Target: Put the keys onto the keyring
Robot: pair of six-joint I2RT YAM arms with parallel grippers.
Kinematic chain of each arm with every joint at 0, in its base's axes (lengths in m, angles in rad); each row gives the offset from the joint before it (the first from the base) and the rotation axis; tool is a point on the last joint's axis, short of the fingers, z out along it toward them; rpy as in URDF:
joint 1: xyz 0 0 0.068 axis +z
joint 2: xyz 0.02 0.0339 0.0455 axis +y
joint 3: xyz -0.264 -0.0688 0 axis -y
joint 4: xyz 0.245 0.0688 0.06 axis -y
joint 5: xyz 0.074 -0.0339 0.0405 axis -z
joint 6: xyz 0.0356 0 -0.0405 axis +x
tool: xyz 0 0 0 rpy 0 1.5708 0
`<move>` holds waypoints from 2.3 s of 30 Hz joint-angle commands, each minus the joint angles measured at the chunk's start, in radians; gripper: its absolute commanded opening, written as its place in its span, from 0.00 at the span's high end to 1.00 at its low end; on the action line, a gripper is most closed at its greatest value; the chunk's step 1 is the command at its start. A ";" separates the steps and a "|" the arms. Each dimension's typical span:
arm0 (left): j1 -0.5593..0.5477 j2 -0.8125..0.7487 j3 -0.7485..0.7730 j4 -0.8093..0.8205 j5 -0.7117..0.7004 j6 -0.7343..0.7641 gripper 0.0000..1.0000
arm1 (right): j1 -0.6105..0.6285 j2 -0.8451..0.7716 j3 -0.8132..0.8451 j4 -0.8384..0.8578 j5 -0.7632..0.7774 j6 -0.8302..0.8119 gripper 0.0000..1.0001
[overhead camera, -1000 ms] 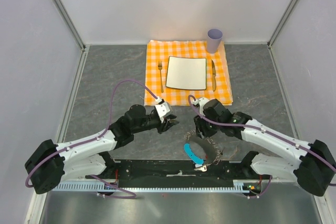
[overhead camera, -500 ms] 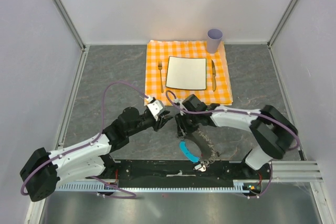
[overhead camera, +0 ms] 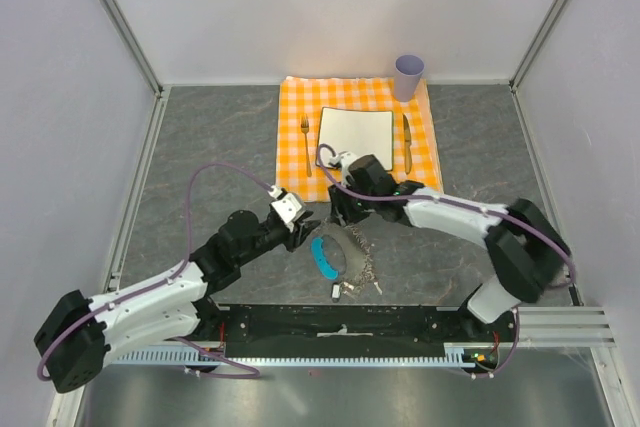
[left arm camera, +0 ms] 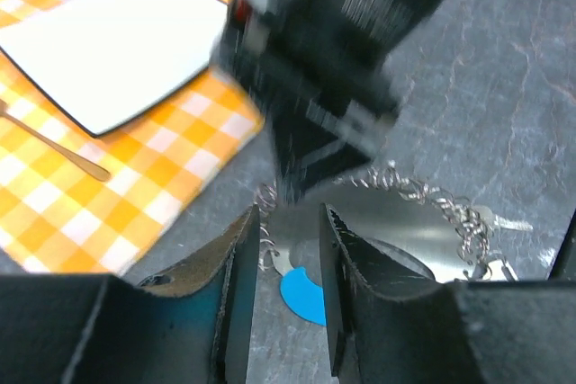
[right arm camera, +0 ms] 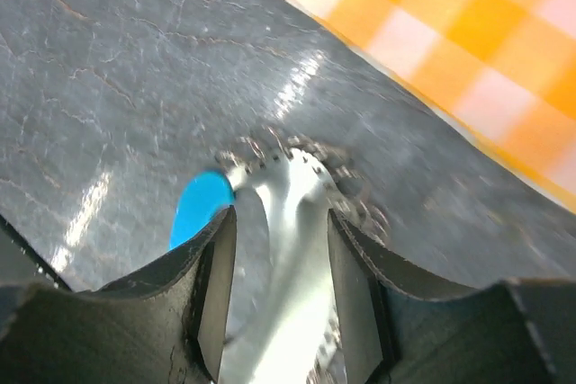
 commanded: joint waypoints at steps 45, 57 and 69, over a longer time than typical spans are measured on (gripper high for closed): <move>0.137 0.642 0.241 -0.216 0.255 -0.276 0.69 | -0.119 -0.237 -0.274 0.056 -0.305 -0.095 1.00; 0.138 0.300 0.008 0.021 0.270 -0.180 0.66 | -0.030 -0.150 -0.112 0.099 -0.244 -0.188 1.00; 0.140 0.312 0.064 -0.148 0.137 -0.252 0.68 | 0.061 0.066 -0.025 0.243 -0.263 -0.126 0.93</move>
